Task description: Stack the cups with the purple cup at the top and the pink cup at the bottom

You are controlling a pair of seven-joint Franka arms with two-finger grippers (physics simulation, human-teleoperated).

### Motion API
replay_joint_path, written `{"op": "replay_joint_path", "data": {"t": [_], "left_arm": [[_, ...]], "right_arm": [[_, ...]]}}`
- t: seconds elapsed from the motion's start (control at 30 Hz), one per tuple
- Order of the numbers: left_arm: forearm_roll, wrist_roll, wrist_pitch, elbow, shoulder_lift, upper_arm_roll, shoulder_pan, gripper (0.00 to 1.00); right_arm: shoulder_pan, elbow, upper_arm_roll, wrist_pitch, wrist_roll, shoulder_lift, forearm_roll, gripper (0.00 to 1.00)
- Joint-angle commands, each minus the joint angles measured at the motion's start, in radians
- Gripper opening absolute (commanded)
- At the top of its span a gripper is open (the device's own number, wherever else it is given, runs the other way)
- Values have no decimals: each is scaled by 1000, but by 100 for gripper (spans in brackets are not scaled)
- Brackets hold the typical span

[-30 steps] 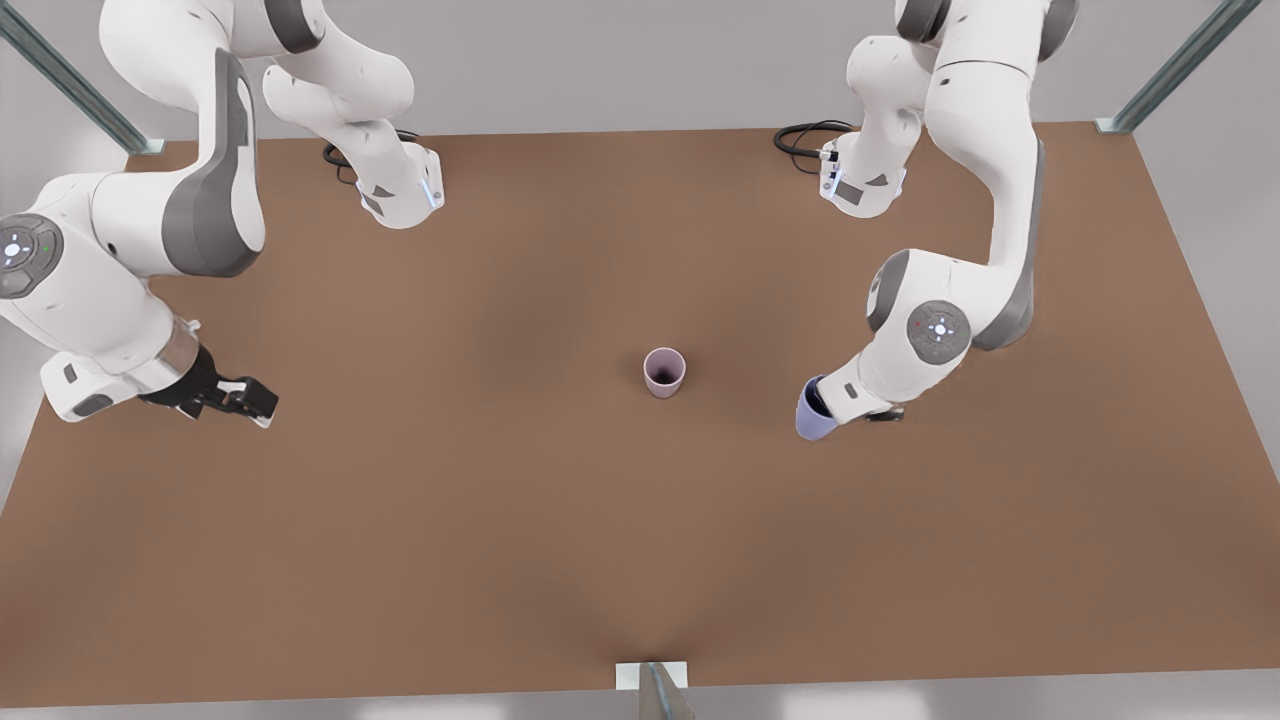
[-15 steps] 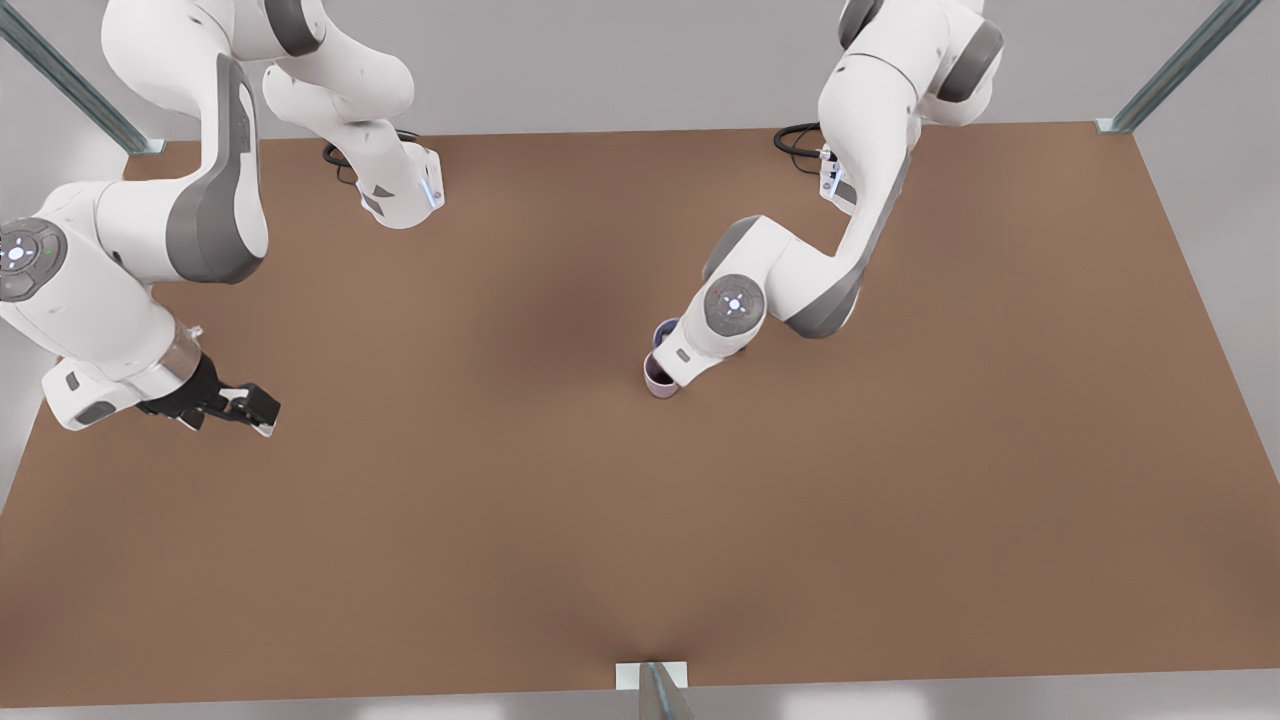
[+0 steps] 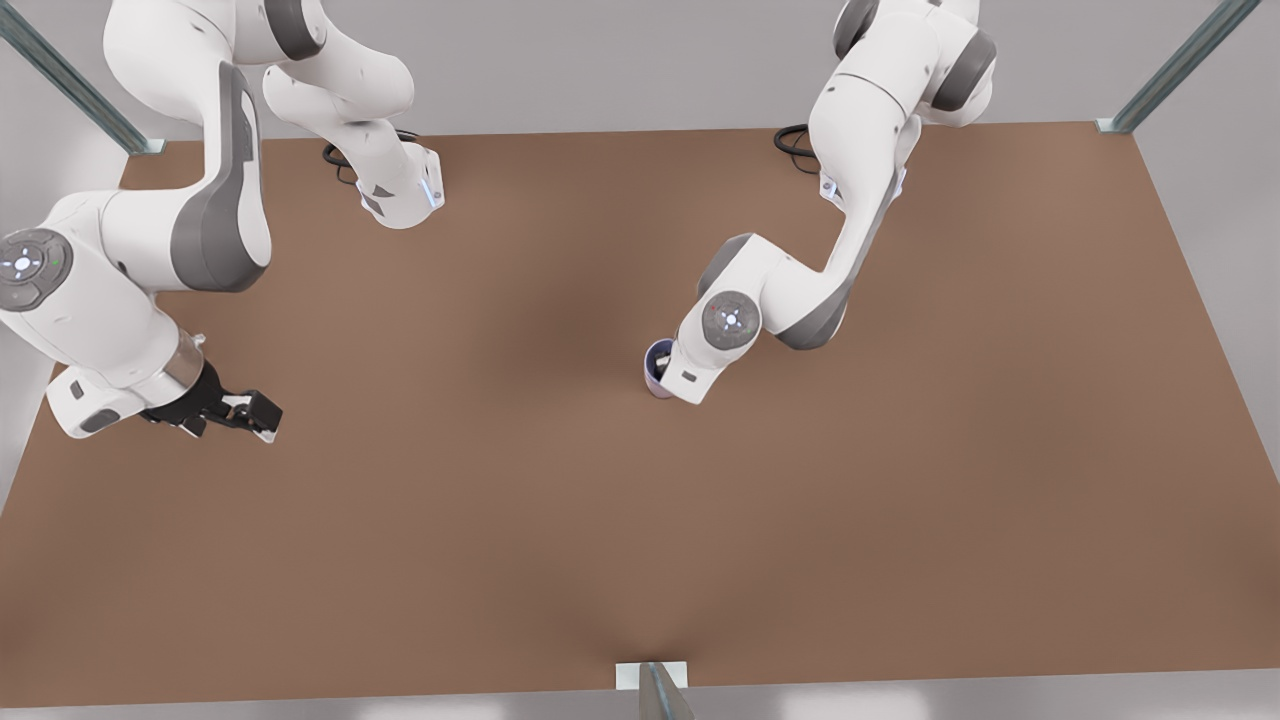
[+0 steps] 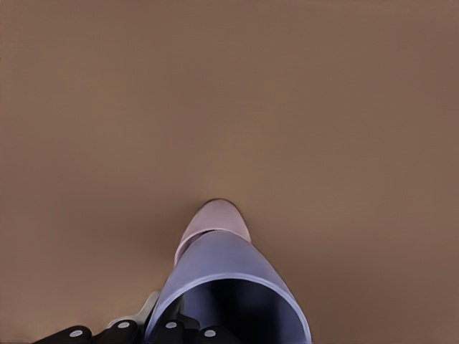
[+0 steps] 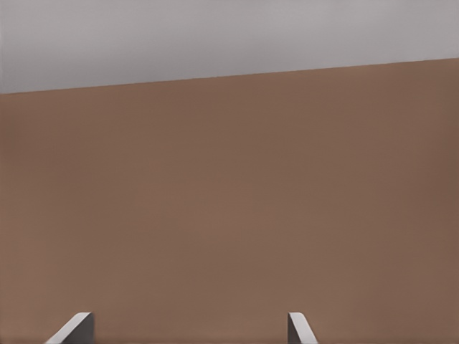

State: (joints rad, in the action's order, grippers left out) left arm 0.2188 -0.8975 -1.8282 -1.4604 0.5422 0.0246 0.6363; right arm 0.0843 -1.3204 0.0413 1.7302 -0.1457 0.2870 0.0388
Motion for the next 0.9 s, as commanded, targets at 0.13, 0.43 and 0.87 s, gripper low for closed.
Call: {"op": "replay_joint_path", "data": {"t": [0.13,0.43,0.87], "left_arm": [[8,-241,-14,-11,7,9,3,21],[7,-239,-45,-35,15,8,22,21],[-3,-236,-33,-44,10,8,19,21]], "right_arm": [[0,0,0,8,9,0,0,100],[-2,0,0,8,11,1,0,100],[0,-2,-1,34,11,1,-2,100]]}}
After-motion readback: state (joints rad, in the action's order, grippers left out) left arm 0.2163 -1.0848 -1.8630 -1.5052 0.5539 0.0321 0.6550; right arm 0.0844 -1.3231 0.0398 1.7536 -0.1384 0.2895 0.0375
